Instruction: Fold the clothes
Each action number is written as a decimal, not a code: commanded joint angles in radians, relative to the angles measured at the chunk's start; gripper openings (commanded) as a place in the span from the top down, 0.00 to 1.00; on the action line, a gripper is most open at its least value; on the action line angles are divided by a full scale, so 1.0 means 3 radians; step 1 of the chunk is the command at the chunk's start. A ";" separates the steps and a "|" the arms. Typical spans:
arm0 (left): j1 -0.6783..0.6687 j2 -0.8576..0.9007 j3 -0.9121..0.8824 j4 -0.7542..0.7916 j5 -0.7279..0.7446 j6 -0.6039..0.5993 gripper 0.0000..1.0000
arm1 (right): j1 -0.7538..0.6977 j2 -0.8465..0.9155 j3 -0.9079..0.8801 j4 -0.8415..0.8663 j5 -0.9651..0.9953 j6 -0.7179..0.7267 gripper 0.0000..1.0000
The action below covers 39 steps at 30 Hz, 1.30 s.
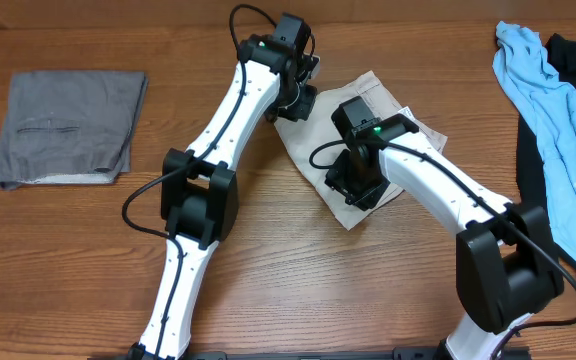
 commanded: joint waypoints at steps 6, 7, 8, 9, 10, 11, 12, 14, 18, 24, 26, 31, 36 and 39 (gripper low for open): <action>-0.0006 0.0061 -0.0009 0.0023 0.0055 0.0039 0.93 | -0.0020 0.0331 -0.0009 -0.0057 0.0033 0.0090 0.47; -0.0006 0.0061 -0.0009 0.0022 0.0055 0.0039 0.92 | -0.0039 0.0351 -0.0009 -0.0052 0.0034 0.0092 0.47; -0.0006 0.0061 -0.0009 0.0019 0.0055 0.0039 0.93 | -0.0053 0.0373 -0.0009 -0.0042 0.0038 0.0090 0.47; -0.0006 0.0061 -0.0009 0.0020 0.0055 0.0039 0.93 | -0.0065 0.0389 -0.0009 -0.0031 0.0034 0.0092 0.47; -0.0006 0.0061 -0.0009 0.0022 0.0055 0.0039 0.93 | -0.0076 0.0421 -0.0009 -0.0018 0.0033 0.0090 0.47; -0.0006 0.0061 -0.0009 0.0023 0.0053 0.0039 0.93 | -0.0080 0.0439 -0.0009 -0.0014 0.0031 0.0092 0.47; -0.0006 0.0061 -0.0009 0.0023 0.0053 0.0039 0.93 | -0.0080 0.0459 -0.0009 -0.0008 0.0032 0.0090 0.49; -0.0006 0.0061 -0.0009 0.0023 0.0053 0.0039 0.93 | -0.0080 0.0483 -0.0009 -0.0009 0.0033 0.0089 0.63; -0.0008 0.0064 -0.0009 0.0022 0.0053 0.0039 0.91 | -0.0083 0.0484 -0.0009 -0.0088 0.0092 0.0076 0.94; -0.0010 0.0155 -0.0009 0.0024 0.0053 0.0039 0.89 | -0.0083 0.0484 -0.0009 -0.0422 0.0371 0.0078 0.96; -0.0009 0.0220 -0.0009 0.0025 0.0053 0.0039 0.89 | -0.0081 0.0484 -0.0009 -0.0502 0.0425 0.0078 0.96; -0.0009 0.0383 -0.0009 0.0041 0.0052 0.0064 0.96 | -0.0081 0.0484 -0.0009 -0.0504 0.0491 0.0076 0.96; 0.0048 0.0252 0.0130 0.0041 0.0014 0.0080 0.96 | -0.0081 0.0484 -0.0009 -0.0449 0.0491 0.0075 0.96; 0.0112 0.0047 0.0271 -0.0019 0.0014 0.0065 0.96 | -0.0081 0.0484 -0.0009 -0.0441 0.0491 0.0076 0.96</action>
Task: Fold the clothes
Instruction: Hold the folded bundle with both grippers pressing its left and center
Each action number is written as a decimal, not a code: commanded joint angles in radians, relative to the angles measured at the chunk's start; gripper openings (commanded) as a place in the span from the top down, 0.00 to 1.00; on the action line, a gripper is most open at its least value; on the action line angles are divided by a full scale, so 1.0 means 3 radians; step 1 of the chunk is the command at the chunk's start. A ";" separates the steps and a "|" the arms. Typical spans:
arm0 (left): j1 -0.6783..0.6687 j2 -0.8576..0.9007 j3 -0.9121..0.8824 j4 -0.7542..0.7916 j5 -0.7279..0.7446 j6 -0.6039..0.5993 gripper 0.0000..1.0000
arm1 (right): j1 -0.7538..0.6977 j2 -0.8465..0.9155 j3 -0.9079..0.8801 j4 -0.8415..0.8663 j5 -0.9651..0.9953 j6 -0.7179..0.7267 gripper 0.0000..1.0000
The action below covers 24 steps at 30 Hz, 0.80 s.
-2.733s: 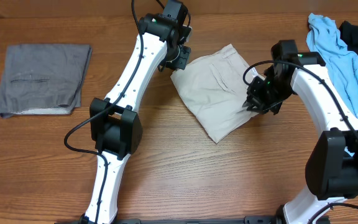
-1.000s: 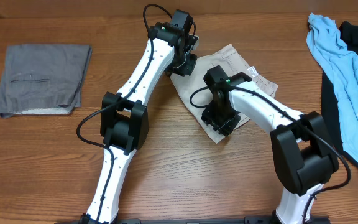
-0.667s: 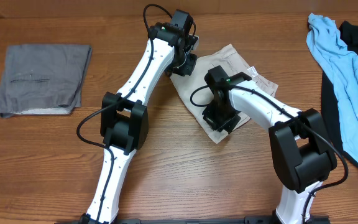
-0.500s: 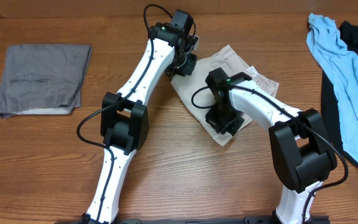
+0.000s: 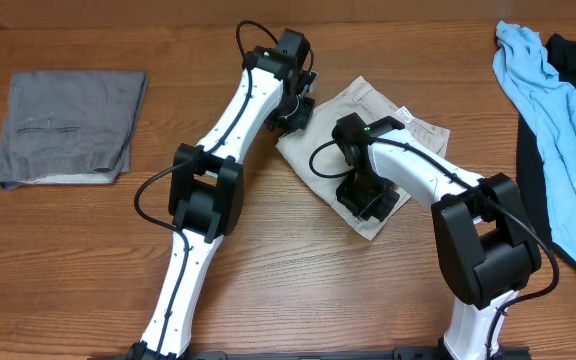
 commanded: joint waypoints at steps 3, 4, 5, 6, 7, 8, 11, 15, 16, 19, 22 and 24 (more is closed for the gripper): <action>0.0148 -0.0451 0.0254 -0.0164 0.0027 0.0053 0.87 | -0.0023 0.0057 -0.0010 0.0029 0.0156 0.0017 0.96; 0.0173 -0.0496 0.0256 -0.0244 0.0062 0.0058 0.86 | -0.0023 0.0057 -0.0010 0.0029 0.0156 0.0017 0.96; 0.0189 -0.0521 0.0256 -0.0328 0.0104 0.0070 0.85 | -0.0023 0.0057 -0.0010 0.0031 0.0156 0.0018 0.96; 0.0210 -0.0533 0.0256 -0.0423 0.0164 0.0114 0.84 | -0.0023 0.0057 -0.0010 0.0037 0.0155 0.0017 0.95; 0.0229 -0.0533 0.0256 -0.0521 0.0238 0.0178 0.82 | -0.0023 0.0057 -0.0010 0.0039 0.0155 0.0018 0.95; 0.0249 -0.0532 0.0256 -0.0628 0.0319 0.0245 0.80 | -0.0023 0.0057 -0.0010 0.0042 0.0155 0.0018 0.95; 0.0309 -0.0525 0.0224 -0.0944 0.0579 0.0402 0.68 | -0.0023 0.0057 -0.0010 0.0060 0.0155 0.0018 0.94; 0.0332 -0.0506 0.0164 -0.1036 0.0821 0.0601 0.60 | -0.0023 0.0057 -0.0010 0.0065 0.0155 0.0018 0.93; 0.0331 -0.0497 0.0149 -0.1034 0.0815 0.0649 0.58 | -0.0023 0.0057 -0.0010 0.0065 0.0155 0.0018 0.93; 0.0309 -0.0486 0.0046 -0.1012 0.0816 0.0731 0.55 | -0.0023 0.0057 -0.0010 0.0065 0.0153 0.0018 0.93; 0.0264 -0.0486 -0.0114 -0.0940 0.0816 0.0735 0.52 | -0.0023 0.0057 -0.0010 0.0064 0.0146 0.0018 0.92; 0.0242 -0.0486 -0.0221 -0.0885 0.0815 0.0735 0.50 | -0.0023 0.0057 -0.0010 0.0064 0.0146 0.0018 0.92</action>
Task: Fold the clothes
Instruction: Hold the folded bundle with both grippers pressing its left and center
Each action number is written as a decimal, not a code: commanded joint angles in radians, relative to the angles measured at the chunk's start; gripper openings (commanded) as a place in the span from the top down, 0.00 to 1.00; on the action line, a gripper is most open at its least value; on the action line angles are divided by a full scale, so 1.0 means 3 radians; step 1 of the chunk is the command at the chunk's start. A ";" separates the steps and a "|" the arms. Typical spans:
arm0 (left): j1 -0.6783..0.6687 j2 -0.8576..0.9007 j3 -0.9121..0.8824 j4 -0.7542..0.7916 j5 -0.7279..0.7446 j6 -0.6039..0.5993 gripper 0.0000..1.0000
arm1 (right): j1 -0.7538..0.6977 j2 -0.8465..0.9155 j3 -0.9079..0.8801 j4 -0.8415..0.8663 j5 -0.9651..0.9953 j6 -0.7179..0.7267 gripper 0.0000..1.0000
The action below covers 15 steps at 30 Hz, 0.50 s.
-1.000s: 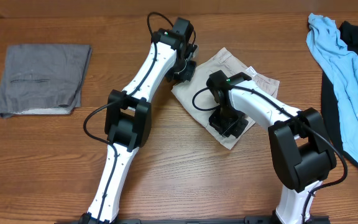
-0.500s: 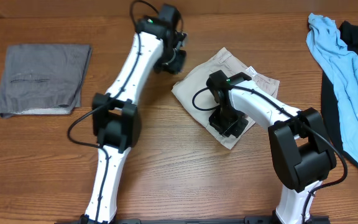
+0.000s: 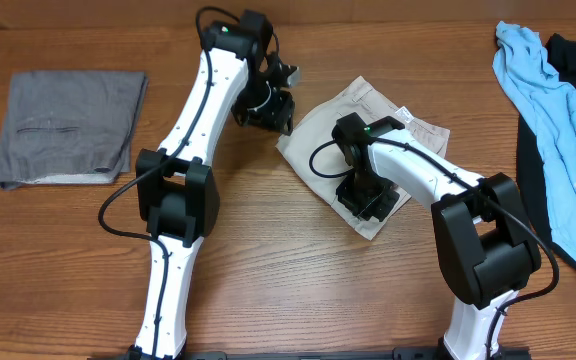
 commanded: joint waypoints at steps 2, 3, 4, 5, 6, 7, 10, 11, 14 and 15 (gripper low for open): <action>-0.0075 0.0009 -0.0239 0.0088 0.0102 0.0098 0.49 | -0.0023 0.0053 -0.0009 0.0045 0.0142 0.0015 0.92; -0.0079 0.0009 -0.0291 0.0116 0.0102 0.0070 0.48 | -0.0023 0.0053 -0.0009 0.0043 0.0142 0.0015 0.92; -0.0079 0.0009 -0.0346 0.0153 0.0103 0.0023 0.47 | -0.0023 0.0053 -0.0009 0.0043 0.0144 0.0015 0.92; -0.0080 0.0009 -0.0395 0.0186 0.0109 -0.0027 0.47 | -0.0023 0.0053 -0.0009 0.0043 0.0142 0.0015 0.92; -0.0081 0.0009 -0.0443 0.0219 0.0118 -0.0062 0.46 | -0.0023 0.0053 -0.0009 0.0043 0.0142 0.0014 0.92; -0.0083 0.0009 -0.0500 0.0258 0.0127 -0.0086 0.46 | -0.0023 0.0053 -0.0009 0.0043 0.0142 0.0015 0.92; -0.0085 0.0009 -0.0627 0.0352 0.0136 -0.0123 0.45 | -0.0023 0.0053 -0.0009 0.0046 0.0144 0.0015 0.92; -0.0086 0.0009 -0.0676 0.0399 0.0140 -0.0151 0.43 | -0.0023 0.0053 -0.0009 0.0048 0.0142 0.0015 0.92; -0.0095 0.0009 -0.0823 0.0546 0.0140 -0.0262 0.41 | -0.0023 0.0053 -0.0009 0.0070 0.0142 0.0015 0.92; -0.0102 0.0009 -0.0863 0.0598 0.0137 -0.0285 0.42 | -0.0023 0.0053 -0.0009 0.0070 0.0141 0.0015 0.92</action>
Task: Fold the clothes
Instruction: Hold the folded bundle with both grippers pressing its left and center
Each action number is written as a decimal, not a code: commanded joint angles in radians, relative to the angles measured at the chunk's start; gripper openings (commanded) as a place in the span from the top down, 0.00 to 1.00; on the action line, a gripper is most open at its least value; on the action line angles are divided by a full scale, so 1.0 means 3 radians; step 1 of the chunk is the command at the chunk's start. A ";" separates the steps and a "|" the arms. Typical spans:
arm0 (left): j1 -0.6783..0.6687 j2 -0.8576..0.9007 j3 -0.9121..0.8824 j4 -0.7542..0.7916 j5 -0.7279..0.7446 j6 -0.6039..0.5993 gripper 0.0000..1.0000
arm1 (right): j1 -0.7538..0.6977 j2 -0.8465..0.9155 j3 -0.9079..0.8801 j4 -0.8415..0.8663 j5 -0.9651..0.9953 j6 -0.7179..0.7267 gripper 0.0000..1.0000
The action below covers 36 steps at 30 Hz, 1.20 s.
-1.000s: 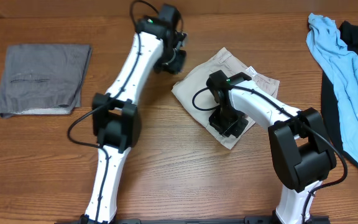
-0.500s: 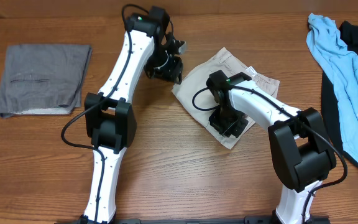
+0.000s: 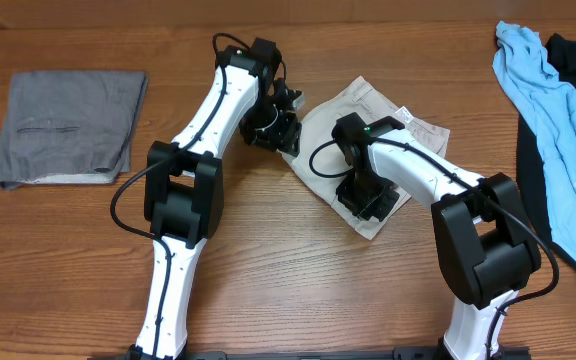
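A beige garment, folded into a rough slanted rectangle, lies mid-table. My left gripper is at its left edge, touching or just short of the cloth. Whether its fingers are open cannot be made out from above. My right gripper points down onto the garment's lower corner, and its fingers are hidden under the wrist. A folded grey garment lies flat at the far left.
A crumpled light blue shirt and a black garment lie at the right edge of the wooden table. Both arms' white links cross the table's middle from the front edge.
My left gripper has moved right and a little nearer, from a spot clear of the beige garment to its left edge. The right arm and the garment have not moved.
At first the beige garment lay longer and steeper, with my left gripper at its upper left corner and my right gripper on its lower part. Then it lay shorter and wider. The left gripper stood off to the left, and is now back at the edge.
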 commanded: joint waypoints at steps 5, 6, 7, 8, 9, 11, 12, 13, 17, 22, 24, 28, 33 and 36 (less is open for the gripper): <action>-0.0056 0.0009 -0.0191 0.0280 0.0071 -0.0182 0.87 | -0.0023 0.0053 -0.0009 0.0011 0.0141 0.0015 0.96; -0.0056 0.0009 -0.0189 0.0318 0.0071 -0.0183 0.91 | -0.0023 0.0053 -0.0009 -0.0017 0.0151 0.0005 0.96; -0.0056 0.0009 -0.0189 0.0351 0.0062 -0.0196 0.94 | -0.0023 0.0053 -0.0009 -0.0052 0.0167 -0.0010 0.96; -0.0056 0.0009 -0.0189 0.0384 0.0029 -0.0234 0.95 | -0.0023 0.0053 -0.0009 -0.0103 0.0197 -0.0009 0.96; -0.0055 0.0009 -0.0189 0.0417 -0.0039 -0.0286 0.96 | -0.0023 0.0053 -0.0009 -0.0158 0.0244 -0.0008 0.96; -0.0053 0.0009 -0.0189 0.0463 -0.0187 -0.0331 0.96 | -0.0023 0.0053 -0.0009 -0.0224 0.0345 -0.0008 0.96; -0.0053 0.0009 -0.0189 0.0478 -0.0243 -0.0333 0.96 | -0.0023 0.0053 -0.0009 -0.0242 0.0379 -0.0006 0.96; -0.0052 0.0009 -0.0189 0.0495 -0.0300 -0.0337 0.95 | -0.0023 0.0053 -0.0009 -0.0243 0.0384 -0.0008 0.96; -0.0046 0.0009 -0.0189 0.0509 -0.0397 -0.0342 0.95 | -0.0023 0.0053 -0.0009 -0.0228 0.0378 -0.0006 0.96; -0.0039 0.0009 -0.0189 0.0521 -0.0534 -0.0343 0.95 | -0.0023 0.0053 -0.0009 -0.0304 0.0392 -0.0009 0.96; -0.0039 0.0009 -0.0189 0.0538 -0.0549 -0.0343 0.94 | -0.0023 0.0053 -0.0009 -0.0314 0.0390 -0.0009 0.96; -0.0041 0.0008 -0.0183 0.0561 -0.0548 -0.0342 0.93 | -0.0023 0.0053 -0.0008 -0.0338 0.0280 -0.0071 0.88; -0.0039 0.0008 -0.0025 0.0481 -0.0549 -0.0341 0.86 | -0.0056 0.0052 0.0153 -0.0453 0.0051 -0.0490 0.83; -0.0041 0.0008 0.0211 0.0387 -0.0548 -0.0342 0.75 | -0.0103 0.0037 0.0417 -0.0628 -0.0025 -0.0647 0.81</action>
